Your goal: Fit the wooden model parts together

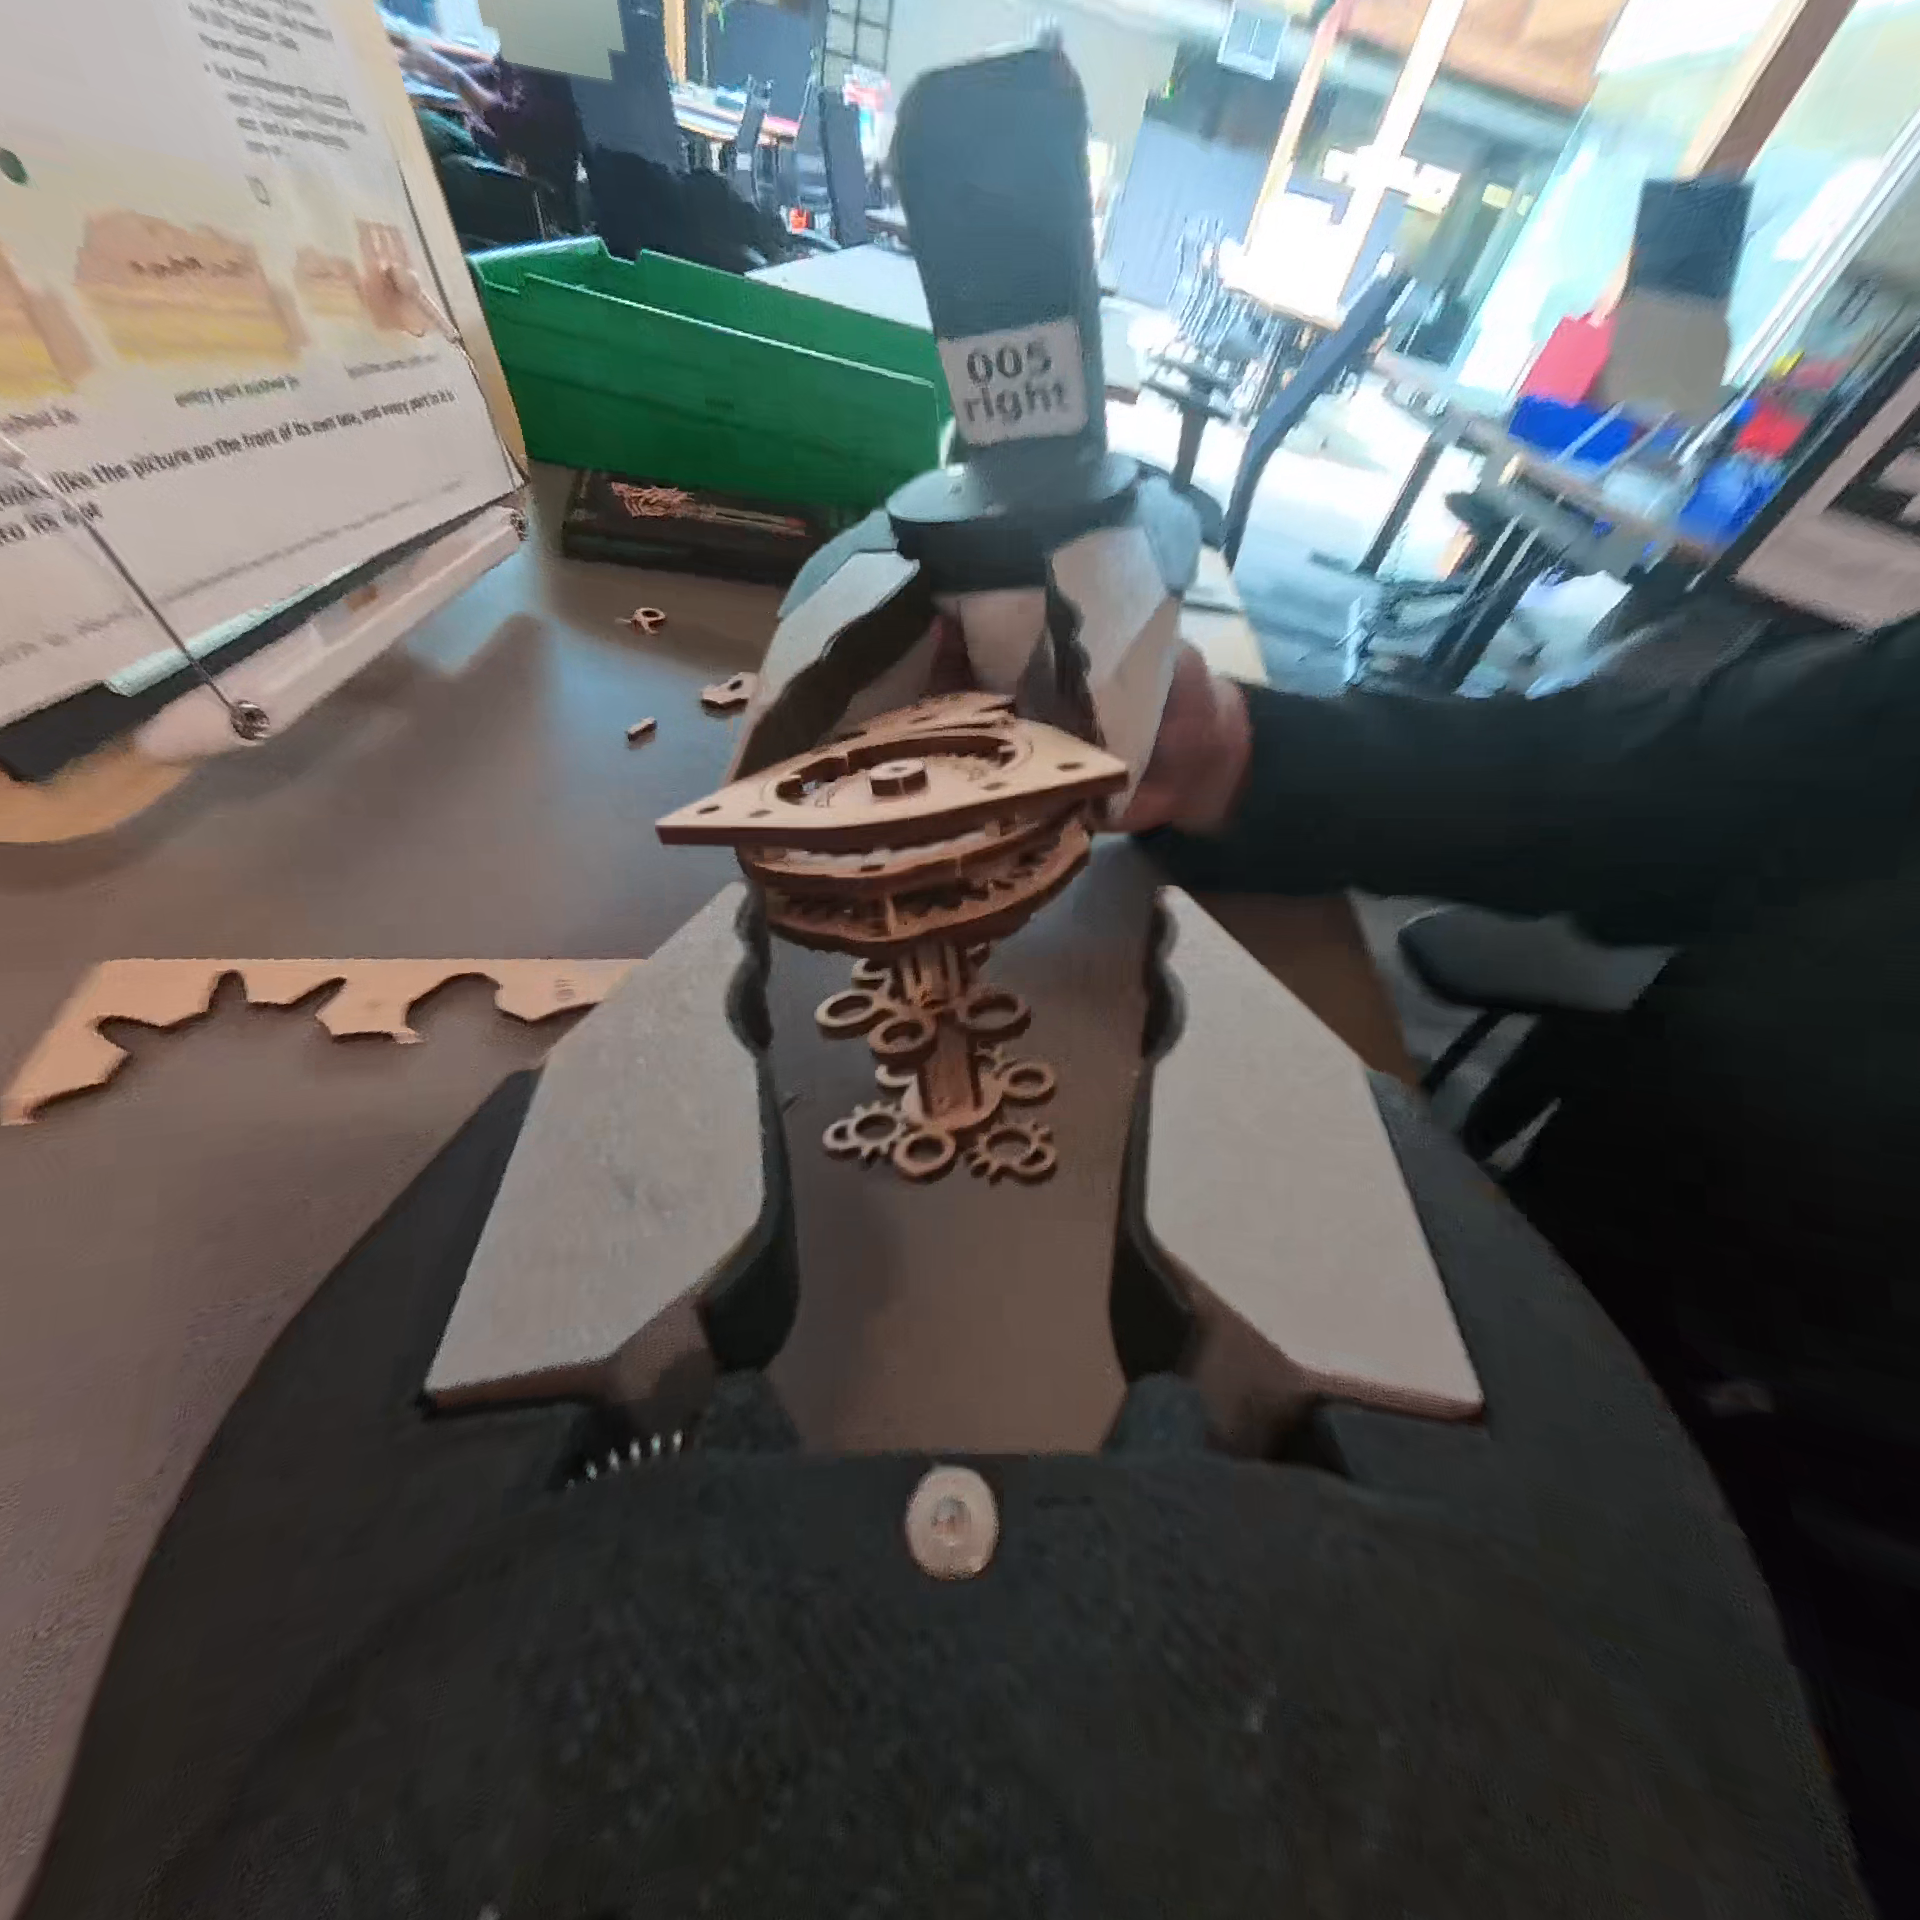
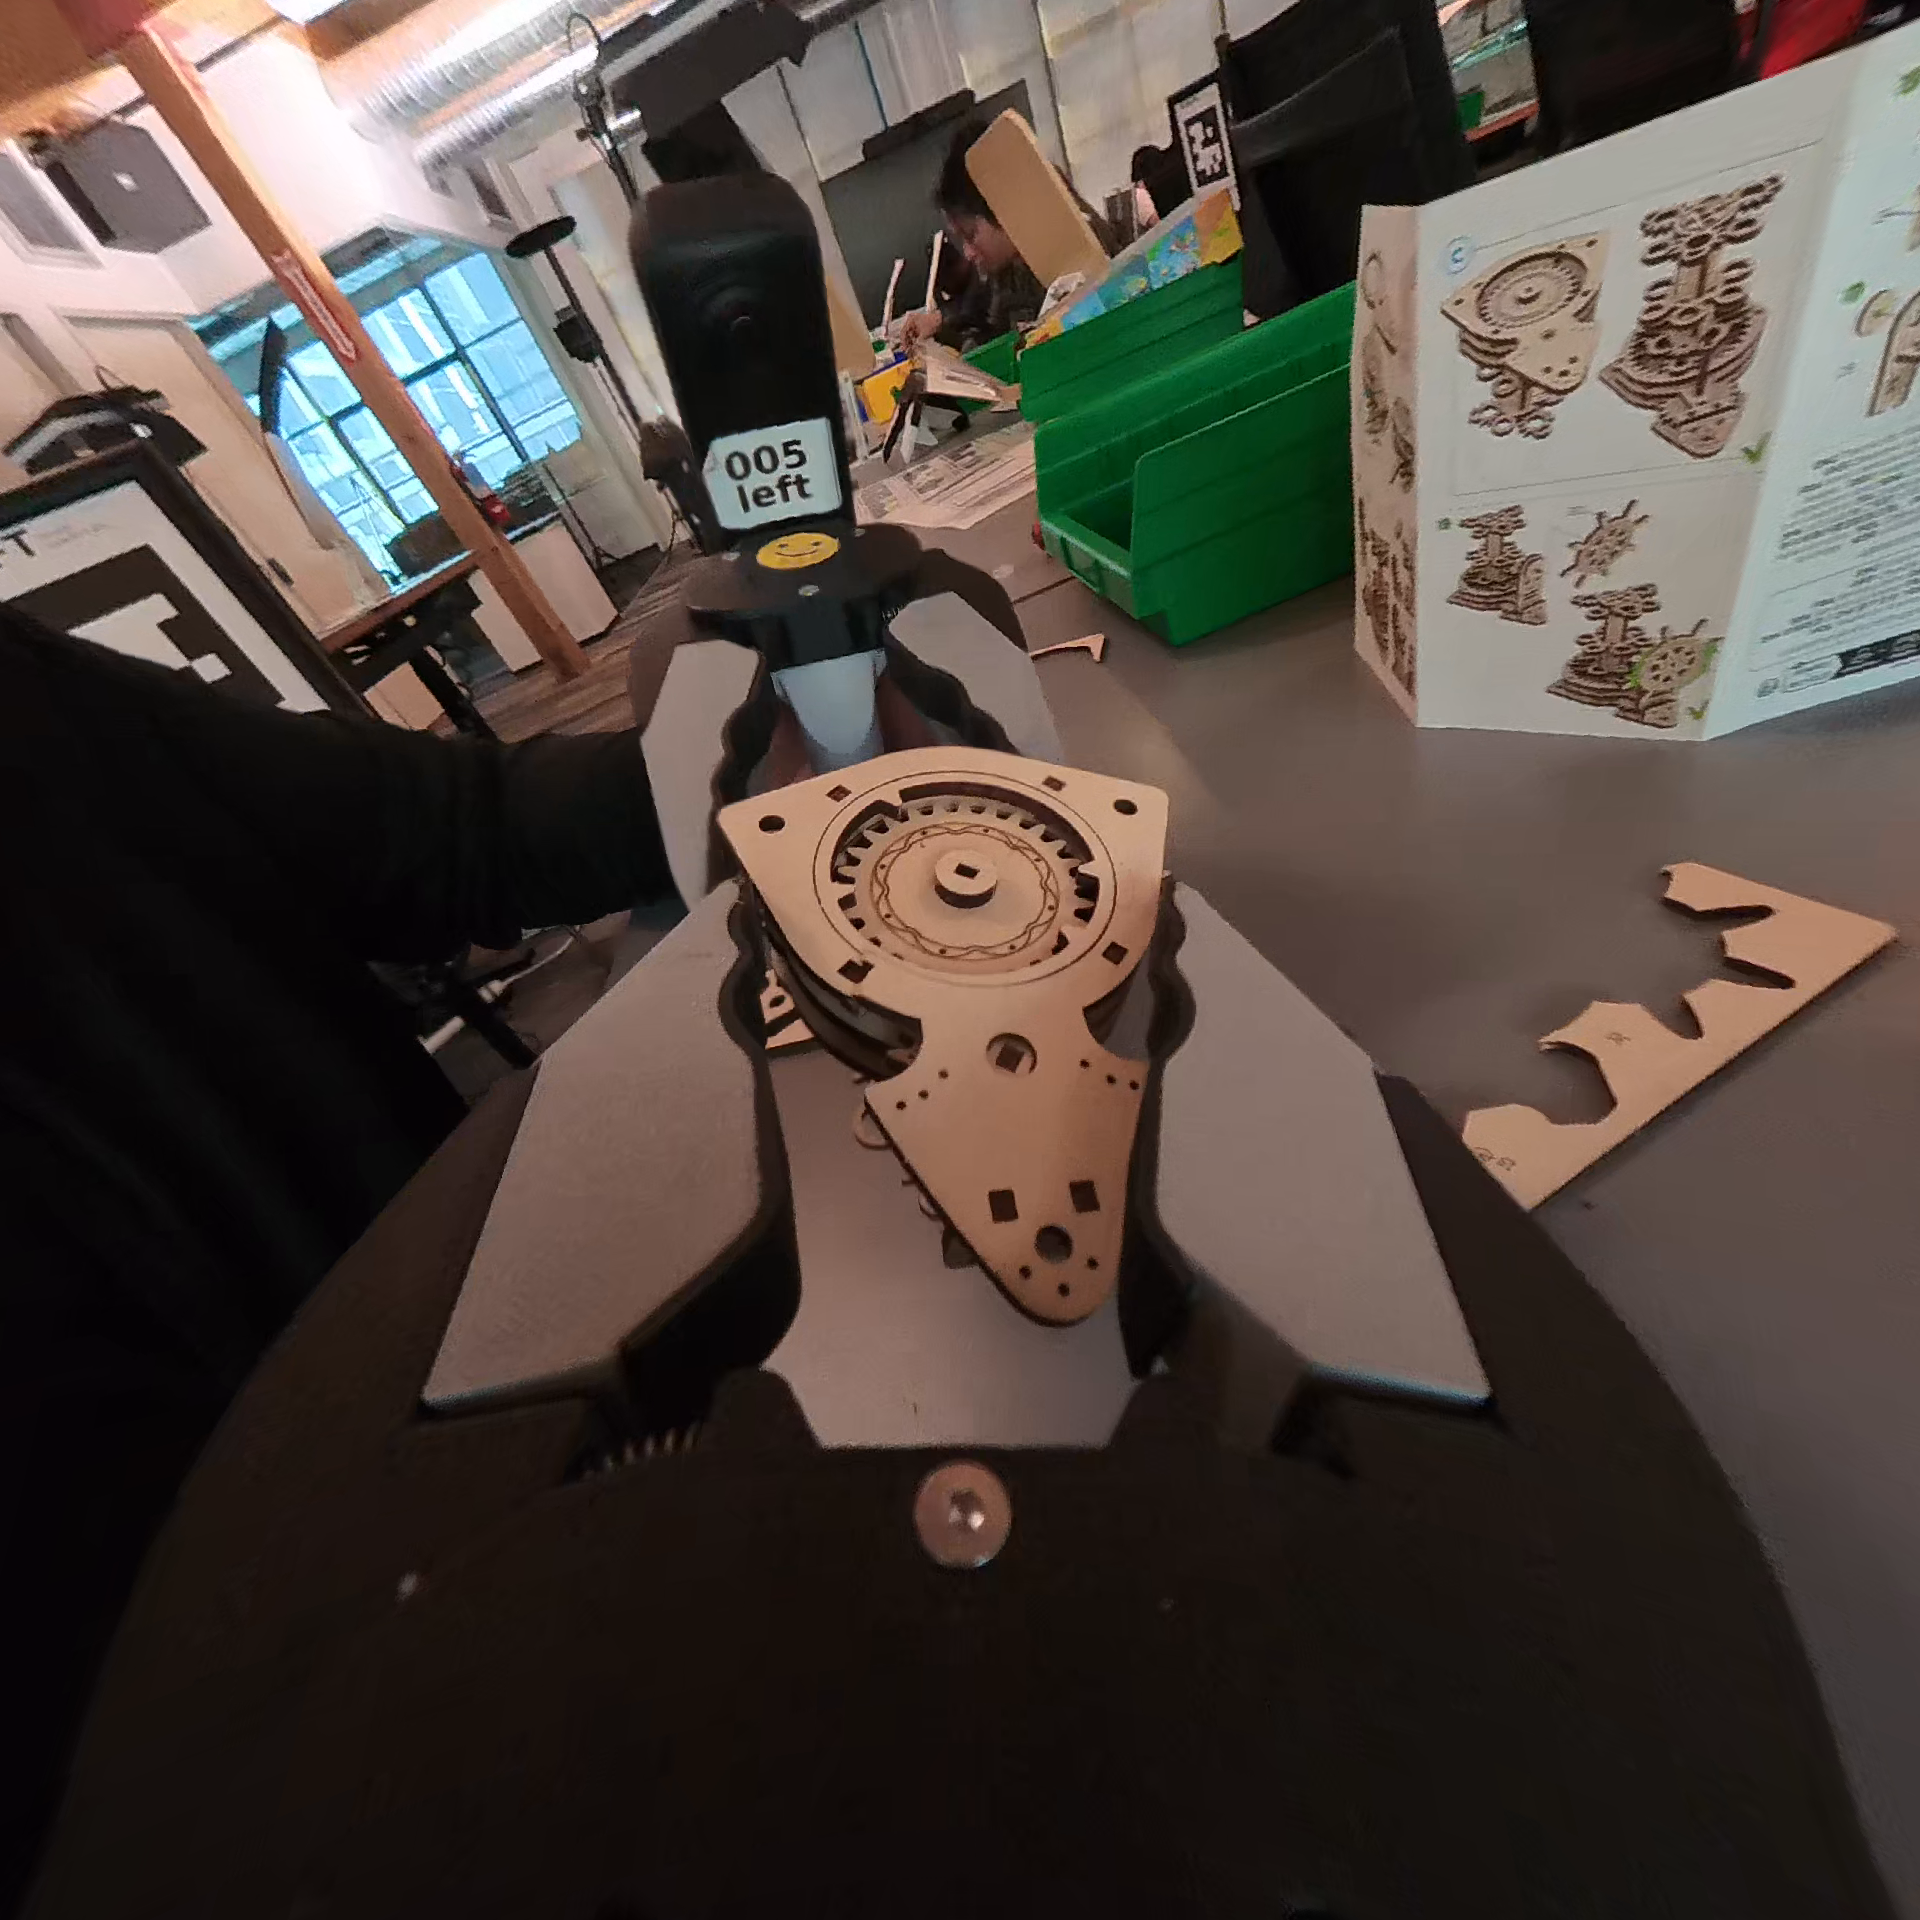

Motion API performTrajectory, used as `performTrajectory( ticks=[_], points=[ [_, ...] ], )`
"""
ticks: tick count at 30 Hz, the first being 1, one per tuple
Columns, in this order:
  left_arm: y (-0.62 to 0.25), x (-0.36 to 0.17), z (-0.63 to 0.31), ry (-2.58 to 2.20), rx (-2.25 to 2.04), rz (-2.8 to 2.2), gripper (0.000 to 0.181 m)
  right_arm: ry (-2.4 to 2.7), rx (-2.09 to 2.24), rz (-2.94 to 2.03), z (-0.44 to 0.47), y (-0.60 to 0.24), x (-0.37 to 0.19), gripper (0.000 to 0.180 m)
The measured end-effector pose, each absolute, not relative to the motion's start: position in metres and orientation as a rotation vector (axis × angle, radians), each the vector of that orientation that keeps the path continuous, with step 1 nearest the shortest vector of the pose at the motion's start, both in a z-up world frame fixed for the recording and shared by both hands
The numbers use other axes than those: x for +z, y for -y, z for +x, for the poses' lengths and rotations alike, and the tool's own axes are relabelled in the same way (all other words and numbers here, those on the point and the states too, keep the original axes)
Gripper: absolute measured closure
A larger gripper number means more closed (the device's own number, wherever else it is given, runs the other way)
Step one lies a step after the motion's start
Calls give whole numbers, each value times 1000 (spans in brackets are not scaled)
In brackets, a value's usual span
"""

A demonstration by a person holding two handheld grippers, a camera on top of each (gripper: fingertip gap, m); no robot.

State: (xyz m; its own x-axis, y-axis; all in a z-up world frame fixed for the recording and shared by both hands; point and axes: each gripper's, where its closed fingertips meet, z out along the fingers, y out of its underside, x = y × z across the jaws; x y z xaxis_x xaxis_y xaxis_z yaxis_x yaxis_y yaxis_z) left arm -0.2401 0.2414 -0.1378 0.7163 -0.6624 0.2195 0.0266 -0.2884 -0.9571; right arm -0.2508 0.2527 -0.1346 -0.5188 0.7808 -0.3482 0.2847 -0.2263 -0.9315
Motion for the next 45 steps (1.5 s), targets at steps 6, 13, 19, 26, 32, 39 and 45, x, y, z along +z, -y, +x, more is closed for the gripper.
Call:
performTrajectory(
  ticks=[6, 13, 19, 26, 32, 39, 45],
  points=[
    [-245, -127, -243, -375, -921, -1678, 124, 1543, 2036, -1297, -250, -257, -123, 107],
    [-254, -135, -258, -259, -982, -1690, 135, 1469, 2128, -1444, -259, -262, -134, 107],
    [-254, -139, -263, -230, -1019, -1697, 137, 1402, 2263, -1534, -263, -264, -137, 107],
    [-250, -137, -264, -234, -1063, -1697, 135, 1408, 2296, -1539, -264, -261, -137, 107],
    [-246, -138, -263, -271, -1026, -1714, 134, 1460, 2230, -1487, -264, -258, -137, 107],
    [-247, -137, -269, -250, -970, -1728, 114, 1475, 2129, -1402, -262, -261, -130, 107],
    [-246, -139, -256, -246, -1065, -1713, 118, 1483, 2189, -1419, -263, -254, -133, 108]
  ],
)
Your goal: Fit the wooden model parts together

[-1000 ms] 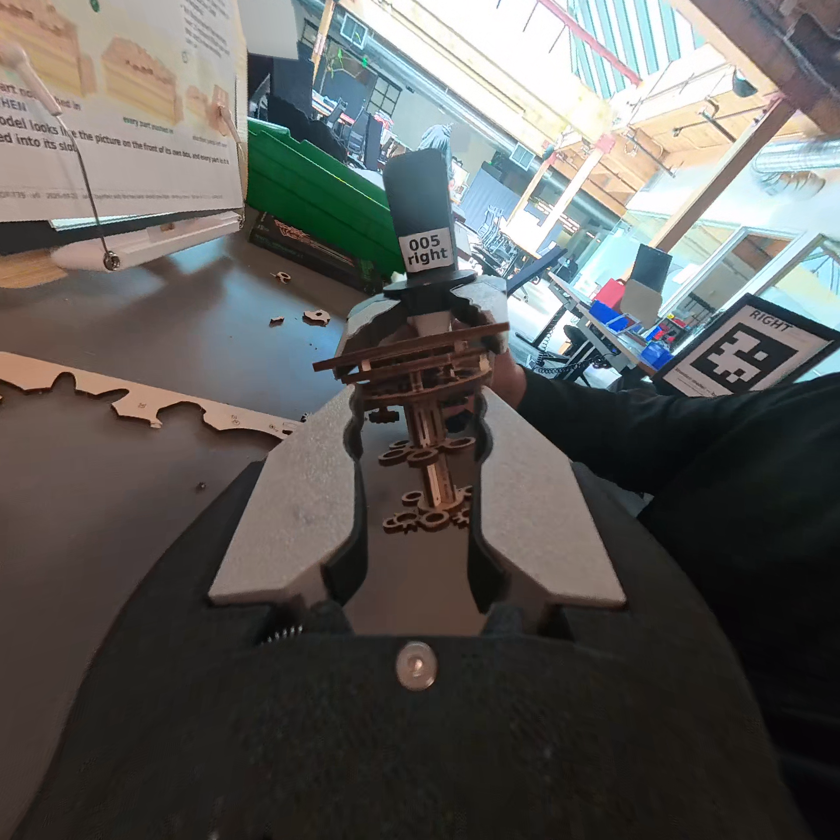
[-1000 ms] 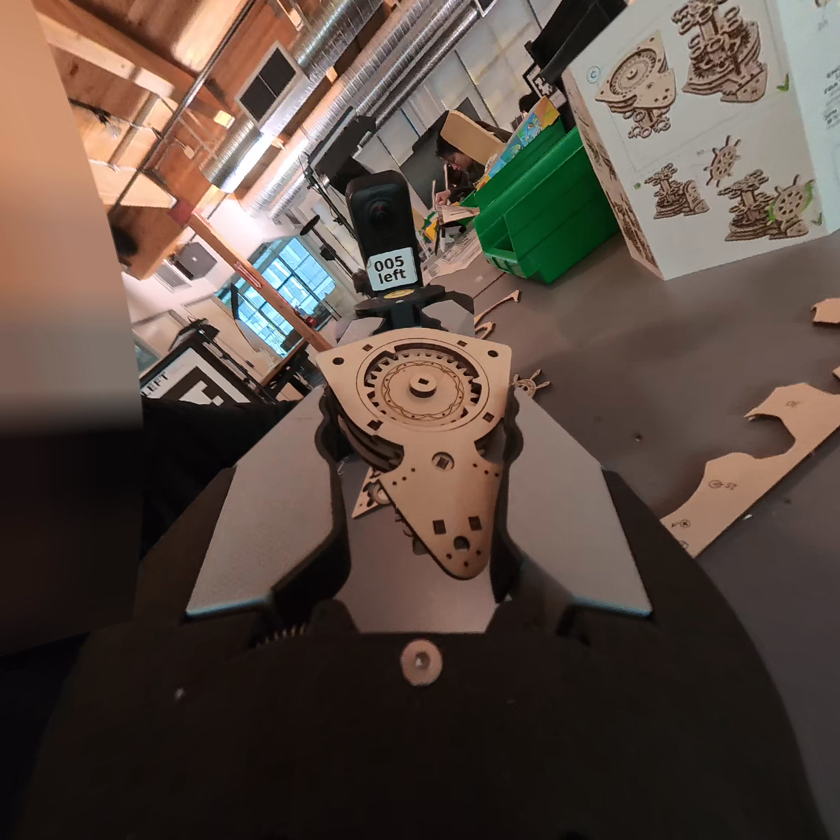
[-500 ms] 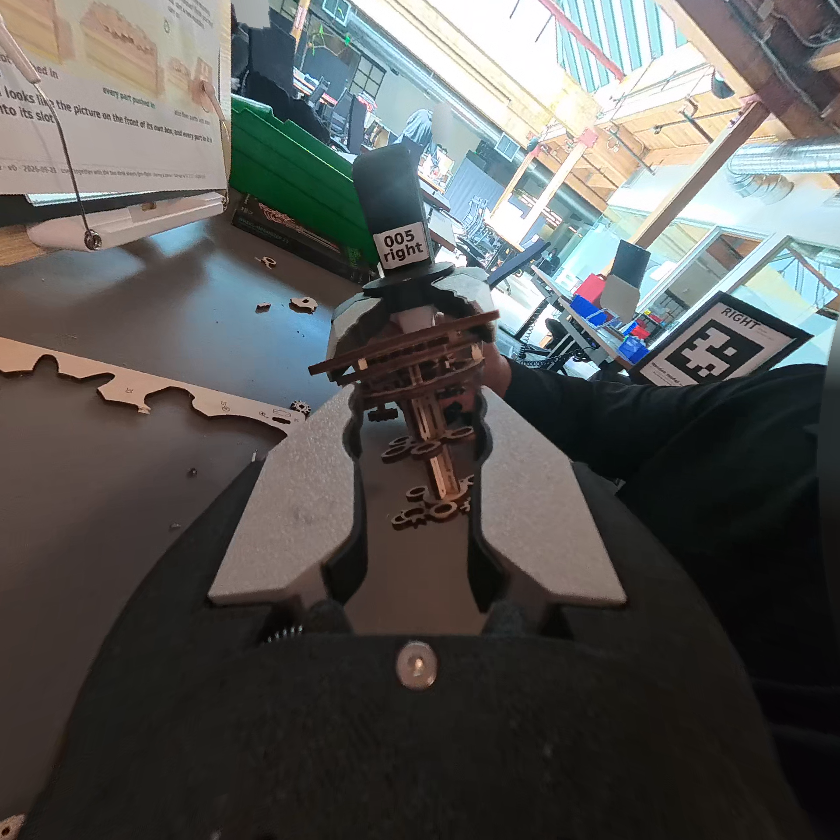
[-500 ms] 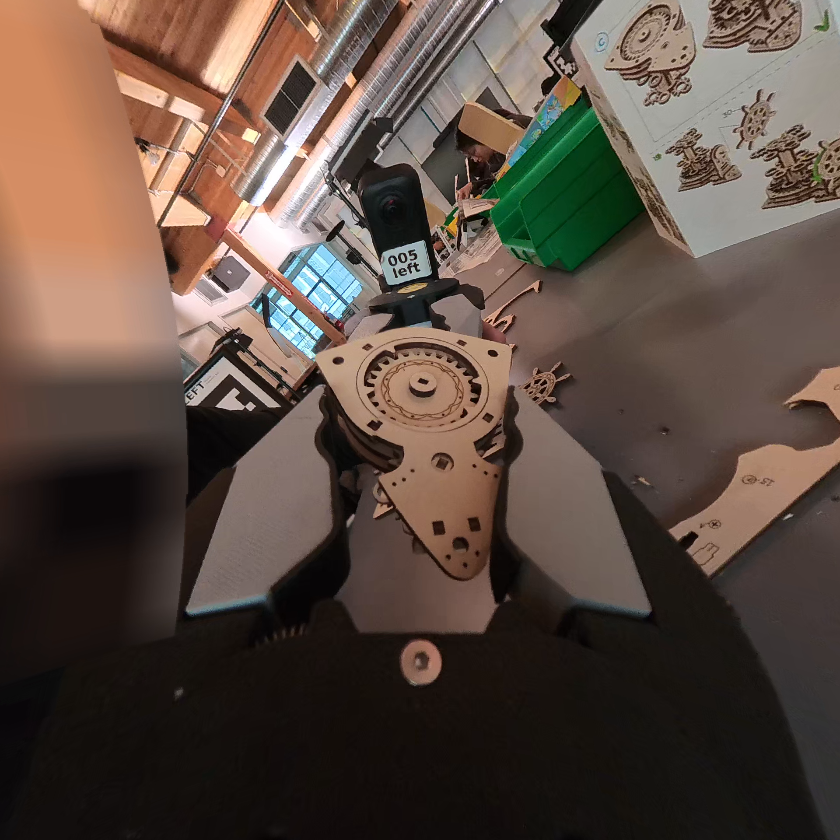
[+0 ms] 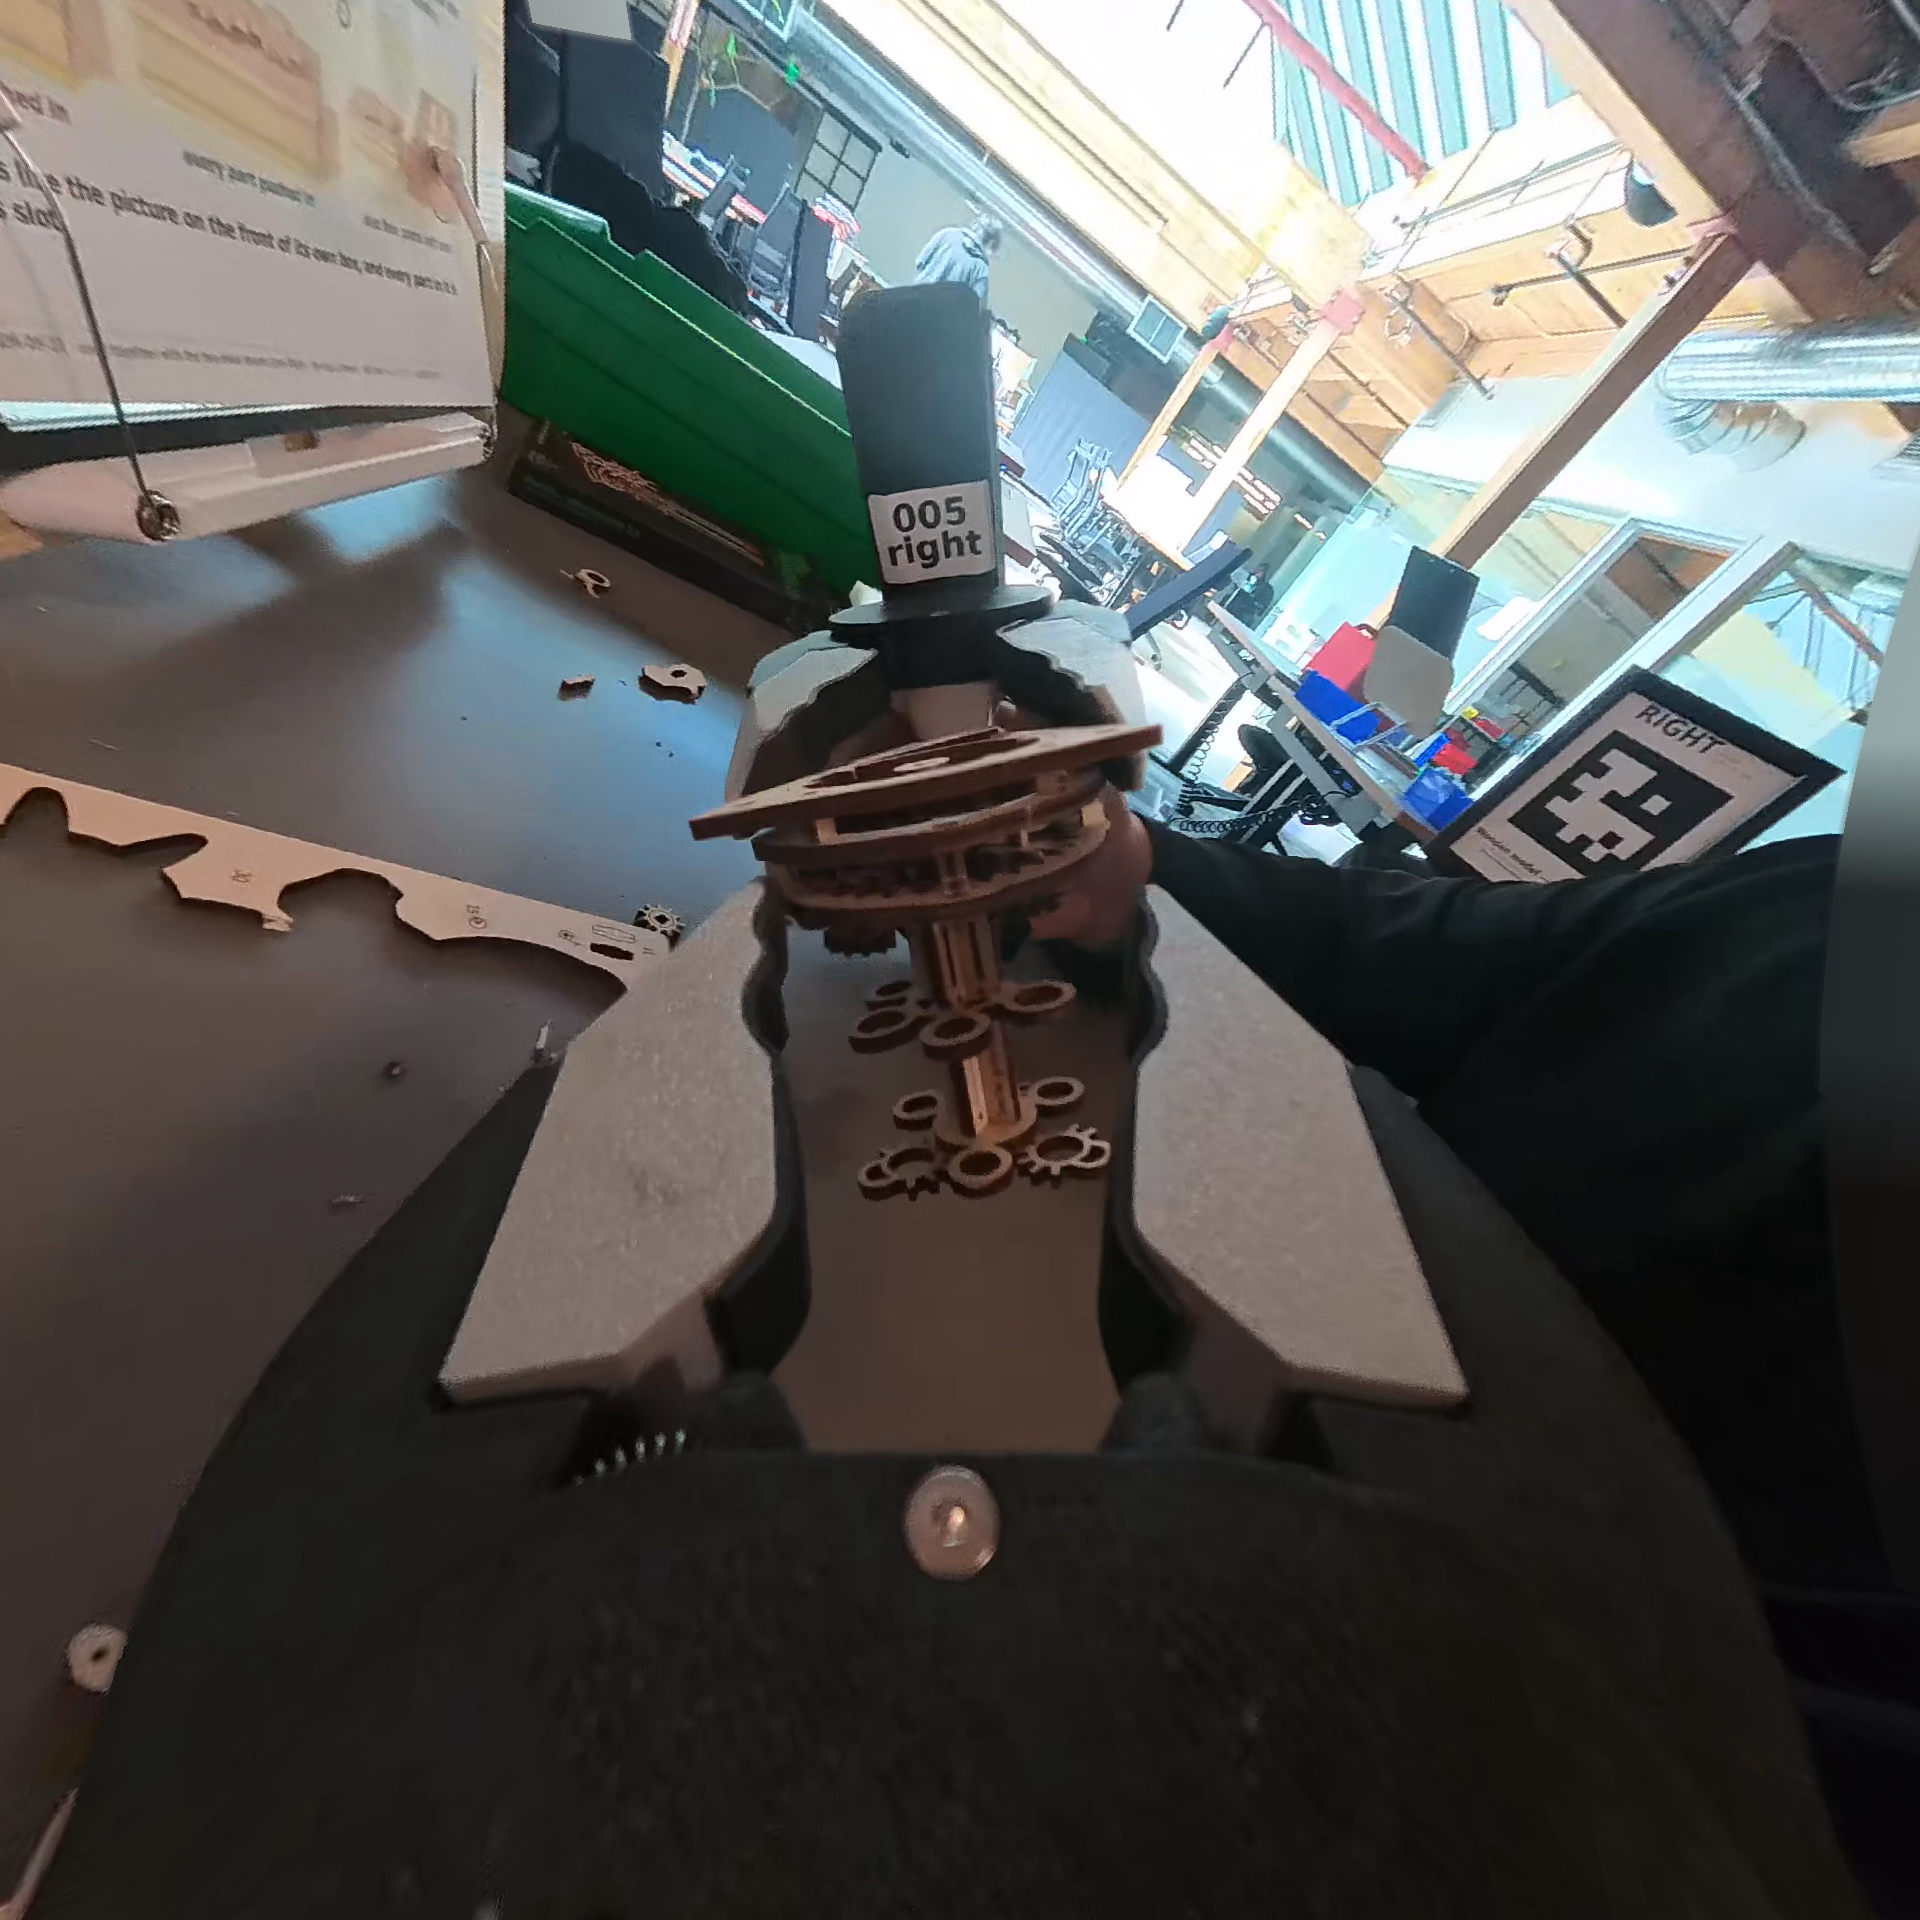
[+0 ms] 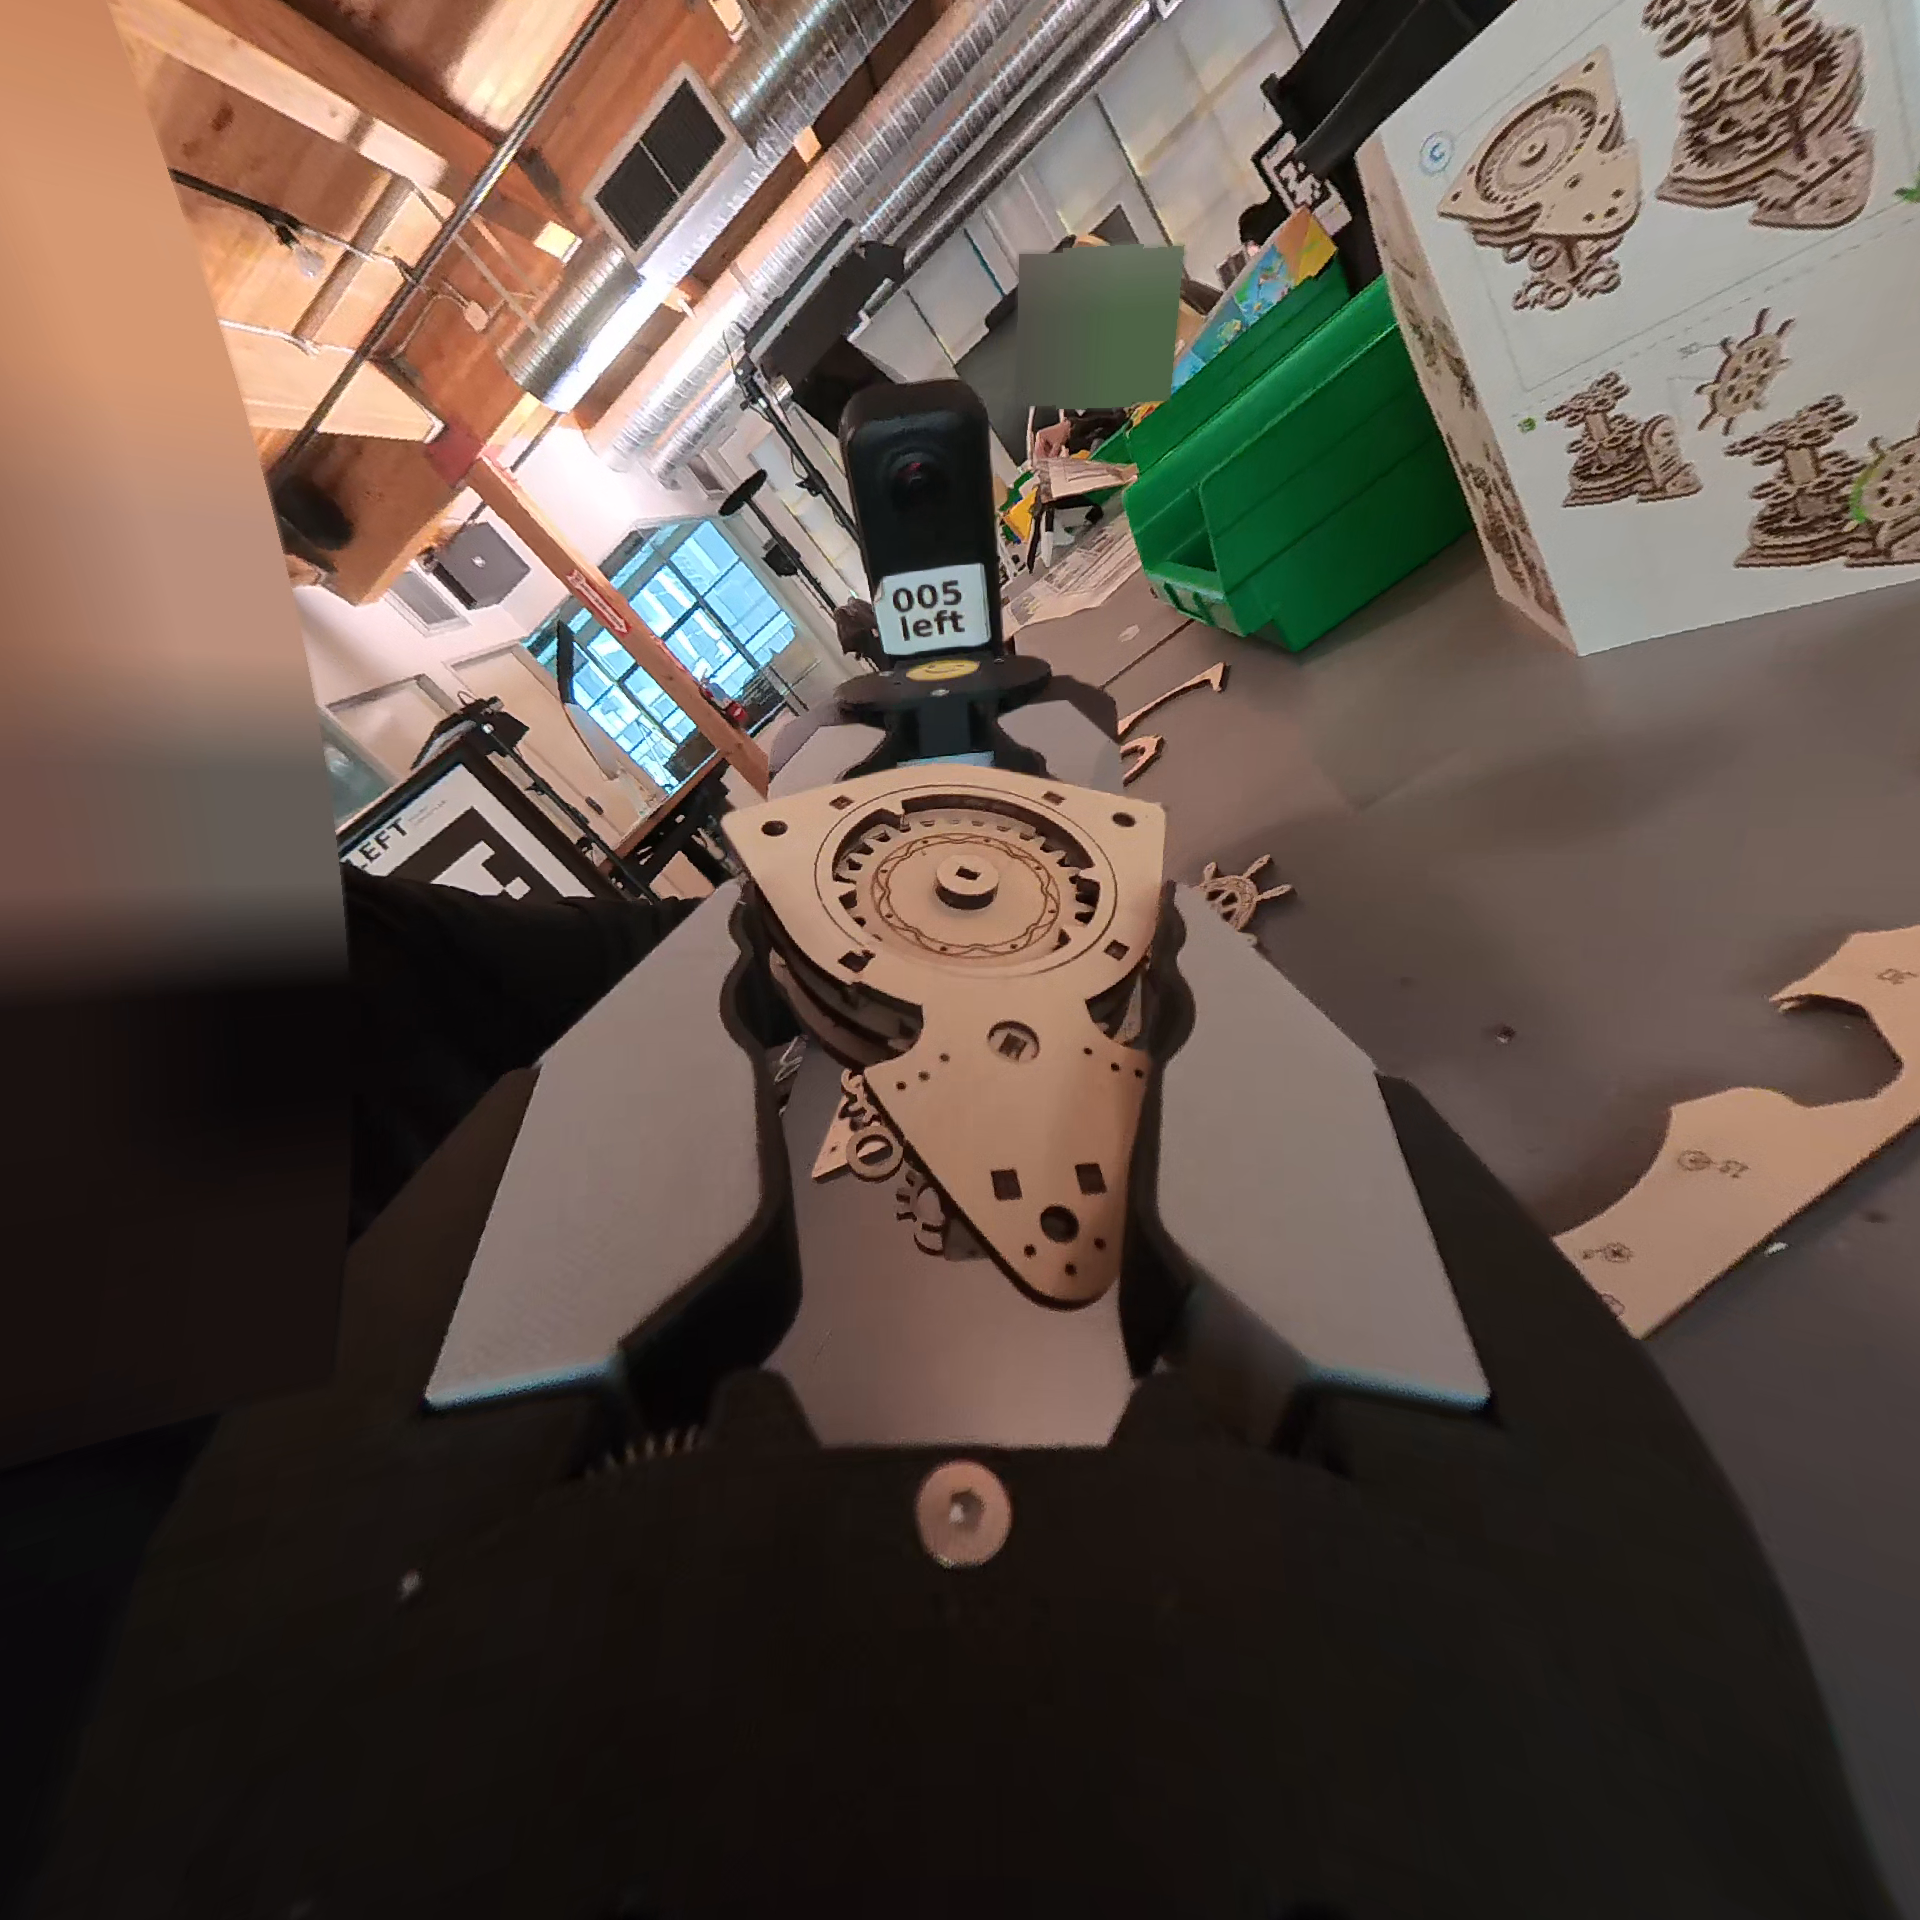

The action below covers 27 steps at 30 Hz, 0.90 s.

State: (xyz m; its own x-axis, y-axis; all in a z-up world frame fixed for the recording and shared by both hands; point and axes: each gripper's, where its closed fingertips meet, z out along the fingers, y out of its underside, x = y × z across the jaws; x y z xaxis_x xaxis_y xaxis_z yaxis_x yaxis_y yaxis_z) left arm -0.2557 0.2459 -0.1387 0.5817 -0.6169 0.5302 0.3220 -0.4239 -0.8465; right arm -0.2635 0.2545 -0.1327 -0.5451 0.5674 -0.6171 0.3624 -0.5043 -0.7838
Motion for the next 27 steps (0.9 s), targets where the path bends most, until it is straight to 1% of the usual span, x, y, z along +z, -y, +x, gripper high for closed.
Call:
performTrajectory(
  ticks=[8, 16, 27],
  points=[
    [-247, -141, -257, -212, -1096, -1707, 125, 1490, 2244, -1421, -263, -250, -133, 107],
    [-247, -144, -260, -132, -1151, -1733, 126, 1438, 2361, -1497, -265, -251, -137, 108],
    [-245, -146, -261, -101, -1158, -1757, 126, 1440, 2399, -1509, -266, -249, -140, 108]
  ],
)
